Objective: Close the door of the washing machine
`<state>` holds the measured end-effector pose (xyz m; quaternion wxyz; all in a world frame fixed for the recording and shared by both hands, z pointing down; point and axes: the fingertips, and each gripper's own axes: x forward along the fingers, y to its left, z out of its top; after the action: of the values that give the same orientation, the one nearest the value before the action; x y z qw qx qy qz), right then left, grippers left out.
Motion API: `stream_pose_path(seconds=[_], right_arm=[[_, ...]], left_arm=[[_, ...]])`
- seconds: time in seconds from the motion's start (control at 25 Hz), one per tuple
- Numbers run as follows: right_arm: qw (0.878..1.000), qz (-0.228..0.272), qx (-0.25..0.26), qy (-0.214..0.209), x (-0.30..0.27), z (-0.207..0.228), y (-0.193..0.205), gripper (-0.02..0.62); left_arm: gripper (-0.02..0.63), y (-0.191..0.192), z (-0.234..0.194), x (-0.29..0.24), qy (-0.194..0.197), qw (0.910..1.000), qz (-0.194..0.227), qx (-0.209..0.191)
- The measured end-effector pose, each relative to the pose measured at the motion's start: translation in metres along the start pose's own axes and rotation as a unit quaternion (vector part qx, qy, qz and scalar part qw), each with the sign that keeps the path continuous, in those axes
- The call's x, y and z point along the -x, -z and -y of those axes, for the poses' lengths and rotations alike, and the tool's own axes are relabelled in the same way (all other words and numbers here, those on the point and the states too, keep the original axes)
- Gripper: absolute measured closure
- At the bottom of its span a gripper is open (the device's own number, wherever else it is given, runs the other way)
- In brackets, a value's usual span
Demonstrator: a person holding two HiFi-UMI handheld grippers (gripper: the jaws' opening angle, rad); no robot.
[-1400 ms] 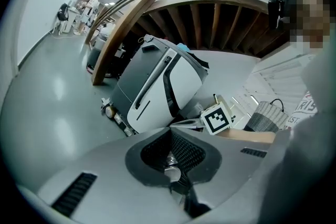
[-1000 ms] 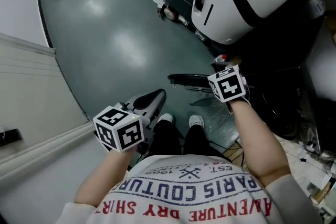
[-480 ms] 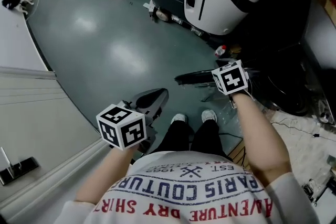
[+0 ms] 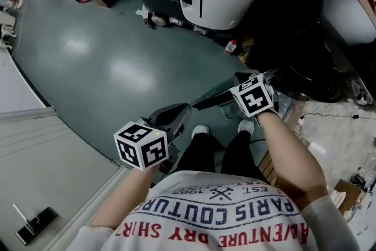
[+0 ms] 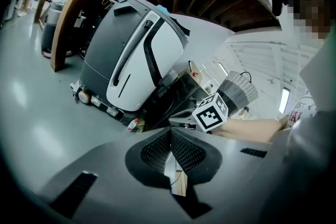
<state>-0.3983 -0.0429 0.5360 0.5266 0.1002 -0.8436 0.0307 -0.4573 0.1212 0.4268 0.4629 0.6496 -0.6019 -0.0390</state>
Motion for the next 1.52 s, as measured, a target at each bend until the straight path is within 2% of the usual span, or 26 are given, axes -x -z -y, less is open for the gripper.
stream_pose_path(seconds=[0.32,0.48,0.64,0.88,1.12,1.52], right_arm=[[1.0,-0.001,-0.011,-0.004,0.018,-0.005,0.041,0.574],[1.0,0.005,-0.018,-0.003,0.029,-0.005,0.061,0.574],[1.0,0.013,-0.016,-0.009,0.04,-0.004,0.079,0.574],[0.999,0.033,-0.038,-0.021,0.054,0.0,0.105,0.574],[0.997,0.045,-0.047,-0.029,0.072,0.008,0.136,0.574],[0.994,0.07,-0.08,-0.03,0.098,0.032,0.188,0.574]], left_arm=[[0.581,0.001,0.01,-0.026,0.02,0.9993,-0.025,-0.022],[0.581,0.003,0.028,-0.036,0.029,0.9979,-0.037,-0.045],[0.581,0.011,0.049,-0.045,0.032,0.9974,-0.041,-0.05],[0.581,0.037,0.088,-0.06,0.044,0.9942,-0.062,-0.076],[0.581,0.062,0.127,-0.073,0.044,0.9937,-0.068,-0.077],[0.581,0.1,0.194,-0.096,0.053,0.9885,-0.094,-0.106]])
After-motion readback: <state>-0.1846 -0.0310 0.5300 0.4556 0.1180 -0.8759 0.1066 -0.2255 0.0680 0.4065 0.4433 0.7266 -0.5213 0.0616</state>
